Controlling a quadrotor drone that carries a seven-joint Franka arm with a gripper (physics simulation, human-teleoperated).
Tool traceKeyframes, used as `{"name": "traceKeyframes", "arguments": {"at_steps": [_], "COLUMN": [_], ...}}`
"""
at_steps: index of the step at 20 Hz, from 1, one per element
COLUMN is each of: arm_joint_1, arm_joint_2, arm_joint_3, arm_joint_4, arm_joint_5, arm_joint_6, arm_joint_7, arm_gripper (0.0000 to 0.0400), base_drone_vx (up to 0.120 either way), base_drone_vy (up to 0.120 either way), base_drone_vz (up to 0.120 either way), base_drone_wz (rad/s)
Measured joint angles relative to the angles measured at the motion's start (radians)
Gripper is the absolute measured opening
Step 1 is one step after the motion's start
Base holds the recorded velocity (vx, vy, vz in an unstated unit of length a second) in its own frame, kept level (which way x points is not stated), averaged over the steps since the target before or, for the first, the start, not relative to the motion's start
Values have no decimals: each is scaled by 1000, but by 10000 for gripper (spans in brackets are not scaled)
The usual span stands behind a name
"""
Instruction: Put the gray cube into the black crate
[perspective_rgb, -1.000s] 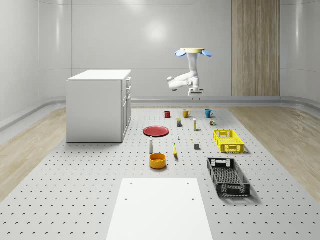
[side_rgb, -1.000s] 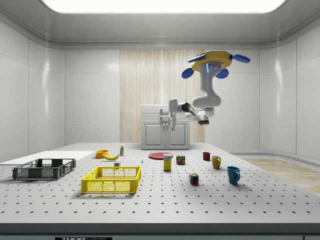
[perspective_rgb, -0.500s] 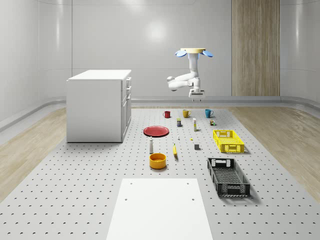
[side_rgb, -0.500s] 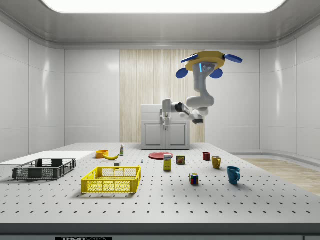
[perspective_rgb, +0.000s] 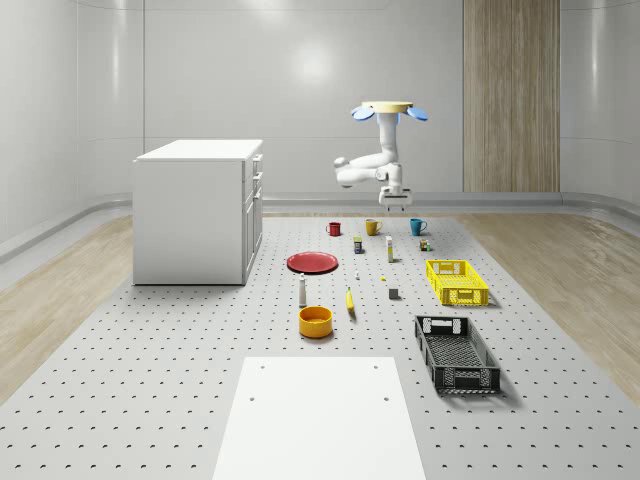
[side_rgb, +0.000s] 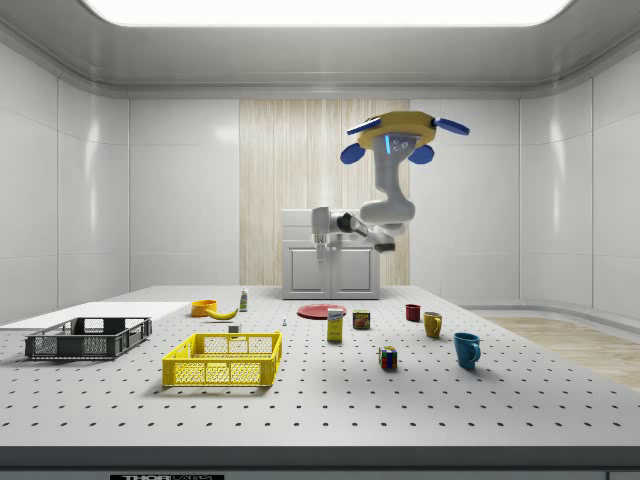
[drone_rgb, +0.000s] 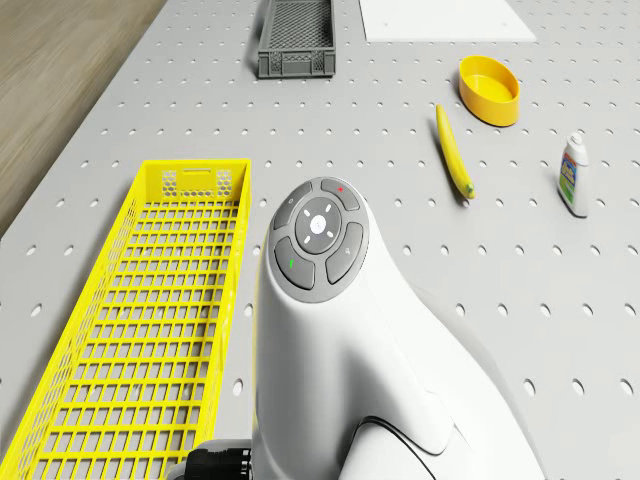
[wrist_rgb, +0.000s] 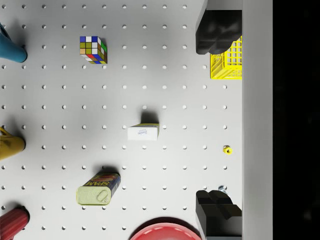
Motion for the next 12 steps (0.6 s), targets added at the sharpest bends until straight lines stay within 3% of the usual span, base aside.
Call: {"name": "traceKeyframes", "arguments": {"at_steps": [12], "arm_joint_1": [-12], "arm_joint_2": [-44], "arm_joint_3": [10], "arm_joint_4": [3], "arm_joint_5": [20], "arm_joint_6": [40], "arm_joint_7": [11], "arm_gripper": [400], "base_drone_vx": [120], "base_drone_vy": [0], "base_drone_vz": [-120], "base_drone_wz": [0]}}
